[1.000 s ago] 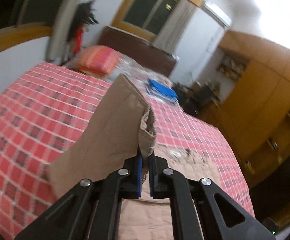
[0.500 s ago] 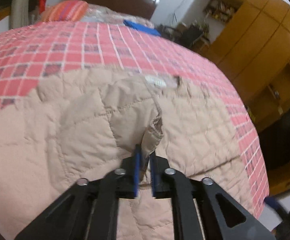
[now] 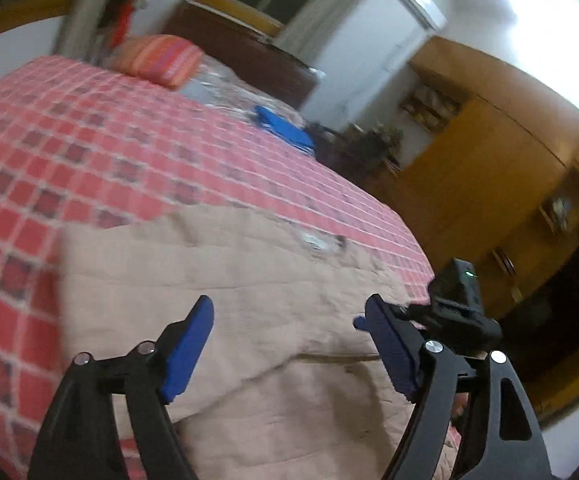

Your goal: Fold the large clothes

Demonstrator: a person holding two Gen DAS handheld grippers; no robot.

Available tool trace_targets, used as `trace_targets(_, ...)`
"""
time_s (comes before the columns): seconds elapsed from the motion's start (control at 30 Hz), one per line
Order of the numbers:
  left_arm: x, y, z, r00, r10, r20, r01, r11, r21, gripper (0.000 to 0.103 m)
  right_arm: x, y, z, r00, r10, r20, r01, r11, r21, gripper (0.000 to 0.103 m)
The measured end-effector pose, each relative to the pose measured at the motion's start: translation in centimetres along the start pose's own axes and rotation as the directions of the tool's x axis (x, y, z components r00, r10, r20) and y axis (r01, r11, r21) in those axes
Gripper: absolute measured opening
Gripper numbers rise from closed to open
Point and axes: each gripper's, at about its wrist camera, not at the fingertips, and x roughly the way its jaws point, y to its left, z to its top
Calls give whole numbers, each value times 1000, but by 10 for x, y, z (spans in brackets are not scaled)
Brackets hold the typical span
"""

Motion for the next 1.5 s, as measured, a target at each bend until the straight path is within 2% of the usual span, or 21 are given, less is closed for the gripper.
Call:
trace_targets(0.1, -11, 25, -4, 1000, 24, 9, -23, 999, -44, 78, 26, 4, 15, 998, -58, -35, 58, 998, -8, 57)
trace_targets(0.17, -14, 39, -4, 999, 30, 11, -29, 997, -78, 78, 38, 8, 19, 996, -42, -74, 42, 999, 1, 57)
trace_targets(0.2, -15, 47, -4, 999, 31, 13, -30, 995, -99, 78, 43, 11, 20, 995, -46, -85, 45, 999, -8, 54)
trace_targets(0.23, -16, 52, -4, 999, 31, 14, -29, 993, -111, 78, 46, 14, 21, 994, -53, -93, 51, 998, -22, 30)
trace_targets(0.3, -18, 60, -5, 999, 30, 18, -27, 992, -125, 78, 43, 21, 23, 993, -81, -84, 76, 995, -62, 7)
trace_targets(0.37, -21, 61, -5, 999, 25, 27, -21, 992, -123, 78, 23, 28, 24, 996, -76, -39, 72, 994, -81, 5)
trace_targets(0.43, -21, 60, -2, 999, 17, 32, -13, 993, -117, 78, -8, 37, 26, 997, -72, 28, 75, 992, -103, 4)
trace_targets(0.5, -17, 56, 1, 999, 1, 33, 3, 993, -114, 78, -57, 51, 29, 985, -103, 137, 123, 982, -145, 4)
trace_targets(0.57, -9, 49, 4, 999, -21, 25, 24, 994, -105, 78, -95, 56, 31, 967, -125, 221, 164, 972, -167, 4)
trace_targets(0.6, -2, 43, 6, 999, -38, 18, 40, 995, -95, 78, -121, 59, 28, 949, -144, 279, 199, 964, -178, 4)
trace_targets(0.7, 27, 23, 7, 993, -112, -23, 110, 992, -57, 78, -161, 51, 19, 910, -185, 370, 266, 947, -180, 4)
trace_targets(0.8, 55, 9, 4, 984, -163, -74, 161, 986, -38, 78, -164, 22, 12, 897, -240, 371, 313, 938, -148, 4)
trace_targets(0.9, 81, 1, 2, 978, -171, -116, 169, 985, -26, 78, -150, -12, 7, 873, -304, 382, 364, 927, -94, 4)
trace_targets(0.97, 97, -1, 1, 977, -159, -142, 158, 987, -16, 78, -144, -35, 7, 864, -321, 387, 369, 928, -54, 4)
trace_targets(1.13, 126, 6, -4, 973, -108, -203, 107, 994, -15, 77, -142, -94, 0, 864, -354, 359, 365, 930, 38, 4)
trace_targets(1.3, 135, 9, -2, 963, -117, -241, 112, 993, -35, 77, -125, -126, -1, 869, -396, 298, 391, 917, 79, 7)
trace_targets(1.37, 122, 6, 16, 964, -159, -215, 153, 987, -45, 77, -131, -122, -1, 872, -385, 301, 384, 921, 66, 11)
trace_targets(1.47, 86, 10, 59, 980, -179, -86, 175, 983, -49, 78, -163, -104, -5, 849, -339, 404, 350, 935, 50, 15)
trace_targets(1.5, 80, 11, 69, 983, -174, -66, 170, 984, -55, 78, -171, -100, -1, 845, -323, 426, 337, 940, 44, 17)
